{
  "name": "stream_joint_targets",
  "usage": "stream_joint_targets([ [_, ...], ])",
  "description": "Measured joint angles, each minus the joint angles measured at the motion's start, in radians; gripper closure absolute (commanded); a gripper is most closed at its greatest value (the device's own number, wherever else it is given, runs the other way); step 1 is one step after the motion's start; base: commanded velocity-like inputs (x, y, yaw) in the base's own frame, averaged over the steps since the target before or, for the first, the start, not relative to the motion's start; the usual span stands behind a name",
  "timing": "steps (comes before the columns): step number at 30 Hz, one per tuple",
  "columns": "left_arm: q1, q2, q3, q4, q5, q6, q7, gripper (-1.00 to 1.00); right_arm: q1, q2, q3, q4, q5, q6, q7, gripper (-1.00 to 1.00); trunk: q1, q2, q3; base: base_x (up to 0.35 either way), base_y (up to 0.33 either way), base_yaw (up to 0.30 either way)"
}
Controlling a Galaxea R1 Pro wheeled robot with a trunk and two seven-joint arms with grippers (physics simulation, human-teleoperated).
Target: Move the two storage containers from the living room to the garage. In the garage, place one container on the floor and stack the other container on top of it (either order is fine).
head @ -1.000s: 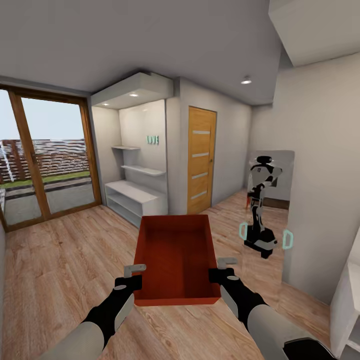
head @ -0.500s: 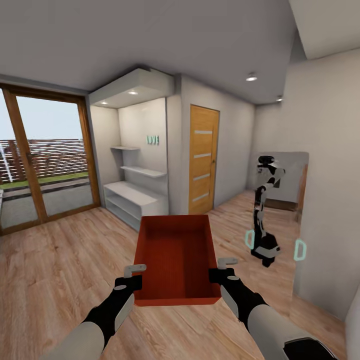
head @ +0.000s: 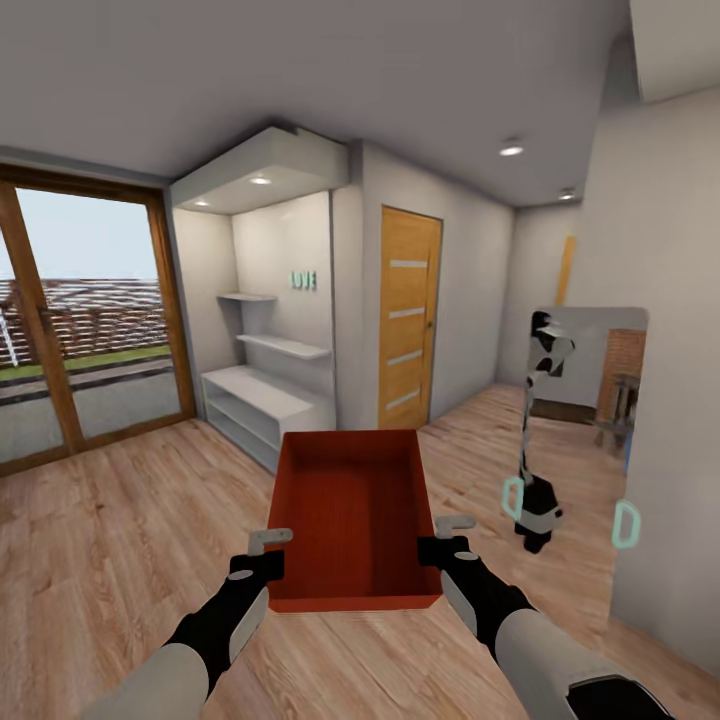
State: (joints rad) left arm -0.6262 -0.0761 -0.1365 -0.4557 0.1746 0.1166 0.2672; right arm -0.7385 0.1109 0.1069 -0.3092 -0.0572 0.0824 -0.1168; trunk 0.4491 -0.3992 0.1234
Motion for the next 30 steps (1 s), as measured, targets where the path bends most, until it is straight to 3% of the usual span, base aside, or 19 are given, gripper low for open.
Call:
stream_joint_targets([
  [25, 0.0, 0.0, -0.001, -0.002, -0.001, 0.0, 0.0, 1.0, 0.001, 0.0, -0.001, 0.0, 0.0, -0.002, 0.0, 1.0, 0.0, 0.0, 0.0, 0.325, 0.059, 0.0],
  [30, 0.0, 0.004, -0.004, -0.002, 0.004, -0.001, -0.002, 1.0, 0.0, 0.004, -0.008, 0.0, 0.009, -0.003, -0.001, 1.0, 0.0, 0.0, 0.0, 0.325, 0.085, -0.161],
])
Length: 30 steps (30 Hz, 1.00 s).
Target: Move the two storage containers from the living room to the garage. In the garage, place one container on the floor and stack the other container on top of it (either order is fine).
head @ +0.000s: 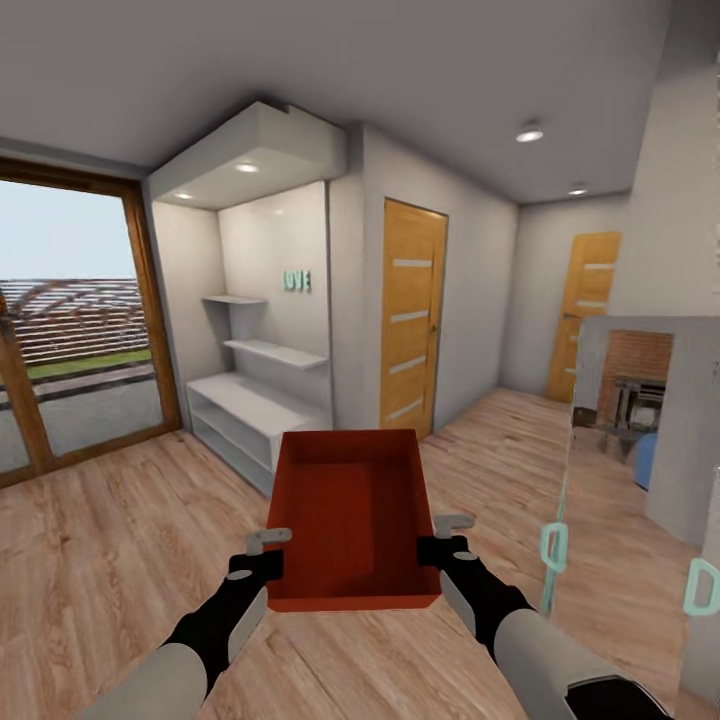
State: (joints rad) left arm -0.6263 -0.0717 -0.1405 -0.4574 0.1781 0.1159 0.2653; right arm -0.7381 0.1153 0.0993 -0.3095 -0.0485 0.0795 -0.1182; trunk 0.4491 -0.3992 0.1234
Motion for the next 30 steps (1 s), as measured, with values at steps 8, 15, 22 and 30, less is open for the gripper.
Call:
stream_joint_targets([
  [8, 0.0, -0.001, 0.0, 0.0, -0.001, 0.0, 0.001, 1.0, 0.0, -0.001, 0.001, 0.0, -0.002, -0.001, 0.0, 1.0, 0.0, 0.0, 0.0, 0.324, 0.085, -0.235],
  [15, 0.0, -0.002, 0.0, -0.001, -0.002, 0.0, 0.001, 1.0, 0.0, -0.002, 0.003, 0.0, -0.004, -0.001, 0.001, 1.0, 0.0, 0.0, 0.0, 0.325, 0.085, -0.239],
  [22, 0.0, -0.002, 0.001, -0.001, -0.003, 0.0, 0.001, 1.0, 0.0, -0.003, 0.003, 0.0, -0.004, -0.001, 0.001, 1.0, 0.0, 0.0, 0.0, 0.325, 0.085, -0.225],
  [30, 0.0, -0.002, 0.001, -0.002, -0.003, 0.0, 0.002, 1.0, 0.0, -0.003, 0.004, 0.0, -0.005, -0.001, 0.002, 1.0, 0.0, 0.0, 0.0, 0.324, 0.085, -0.029],
])
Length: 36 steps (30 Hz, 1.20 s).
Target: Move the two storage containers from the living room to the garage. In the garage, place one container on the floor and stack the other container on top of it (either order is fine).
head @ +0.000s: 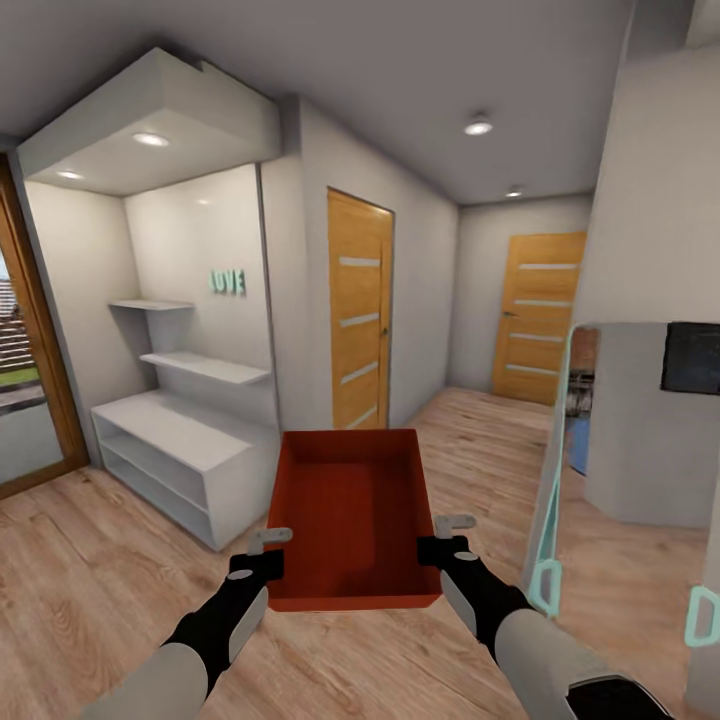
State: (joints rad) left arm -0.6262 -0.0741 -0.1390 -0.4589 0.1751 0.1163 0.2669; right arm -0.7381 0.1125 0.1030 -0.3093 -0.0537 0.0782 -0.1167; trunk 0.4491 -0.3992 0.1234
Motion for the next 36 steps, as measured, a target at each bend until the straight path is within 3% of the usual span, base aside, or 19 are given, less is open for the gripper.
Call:
stream_joint_targets([
  [23, 0.0, -0.001, 0.001, 0.0, -0.002, 0.0, 0.001, 1.0, 0.0, -0.001, 0.002, 0.0, -0.003, 0.001, 0.0, 1.0, 0.0, 0.0, 0.0, 0.324, 0.085, -0.001],
  [36, 0.0, 0.0, 0.0, -0.001, -0.001, 0.0, 0.0, 1.0, 0.0, 0.0, 0.0, 0.0, 0.0, -0.001, -0.001, 1.0, 0.0, 0.0, 0.006, 0.324, 0.085, -0.198],
])
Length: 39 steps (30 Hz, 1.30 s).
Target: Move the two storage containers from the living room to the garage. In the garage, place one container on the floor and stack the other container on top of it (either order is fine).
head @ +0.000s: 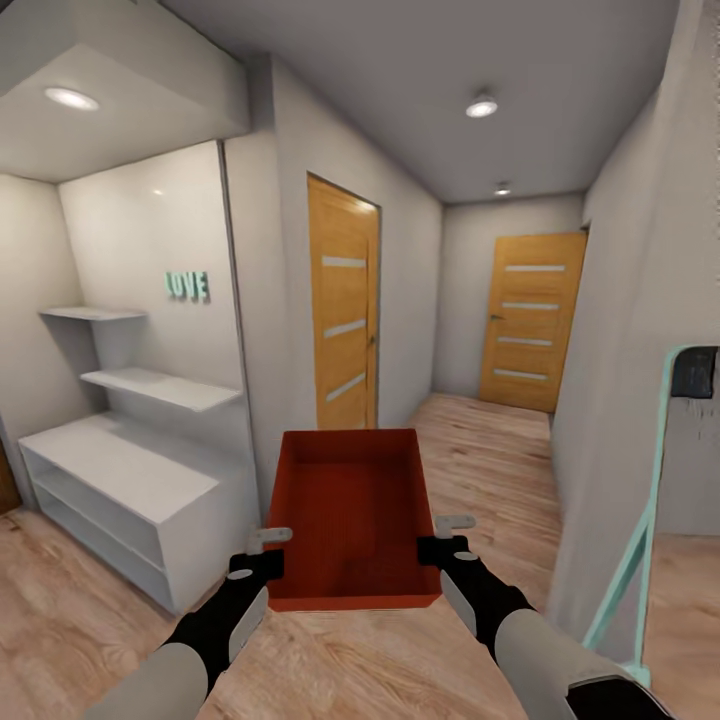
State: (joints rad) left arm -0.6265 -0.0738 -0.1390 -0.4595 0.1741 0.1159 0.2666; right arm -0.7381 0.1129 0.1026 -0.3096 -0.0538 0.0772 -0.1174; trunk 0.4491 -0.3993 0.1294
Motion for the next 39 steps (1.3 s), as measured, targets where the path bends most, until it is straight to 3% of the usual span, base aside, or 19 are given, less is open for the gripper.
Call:
stream_joint_targets([
  [25, 0.0, 0.0, -0.001, 0.001, 0.0, 0.0, 0.0, 1.0, 0.0, 0.0, -0.001, 0.0, 0.0, 0.0, 0.0, 1.0, 0.0, 0.0, 0.014, 0.324, 0.085, -0.225],
  [39, 0.0, -0.001, 0.001, 0.0, -0.001, 0.0, 0.001, 1.0, 0.0, -0.001, 0.001, 0.0, -0.001, 0.0, 0.001, 1.0, 0.0, 0.0, 0.015, 0.325, 0.085, -0.016],
])
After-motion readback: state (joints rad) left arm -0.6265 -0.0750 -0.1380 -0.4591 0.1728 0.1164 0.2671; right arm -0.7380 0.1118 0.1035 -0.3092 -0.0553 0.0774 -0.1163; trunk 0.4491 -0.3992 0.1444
